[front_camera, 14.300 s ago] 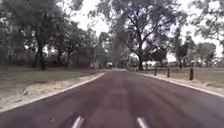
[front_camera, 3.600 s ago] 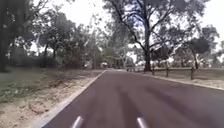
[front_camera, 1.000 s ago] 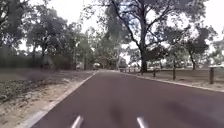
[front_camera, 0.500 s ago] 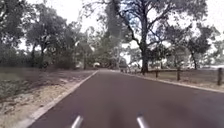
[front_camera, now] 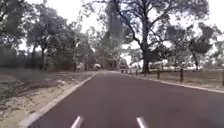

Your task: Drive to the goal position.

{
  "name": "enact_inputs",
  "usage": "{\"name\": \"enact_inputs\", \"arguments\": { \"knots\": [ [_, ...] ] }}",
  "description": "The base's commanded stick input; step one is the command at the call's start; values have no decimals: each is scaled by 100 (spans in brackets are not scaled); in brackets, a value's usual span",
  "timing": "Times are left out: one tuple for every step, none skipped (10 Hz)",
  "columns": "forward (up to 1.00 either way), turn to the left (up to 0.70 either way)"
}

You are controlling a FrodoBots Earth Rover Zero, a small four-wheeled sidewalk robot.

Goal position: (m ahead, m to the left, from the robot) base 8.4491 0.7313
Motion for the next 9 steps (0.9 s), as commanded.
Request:
{"name": "enact_inputs", "arguments": {
  "knots": [
    [60,0],
    [60,0],
    [60,0],
    [60,0],
    [60,0],
    [60,0],
    [60,0],
    [60,0],
    [60,0]
  ]
}}
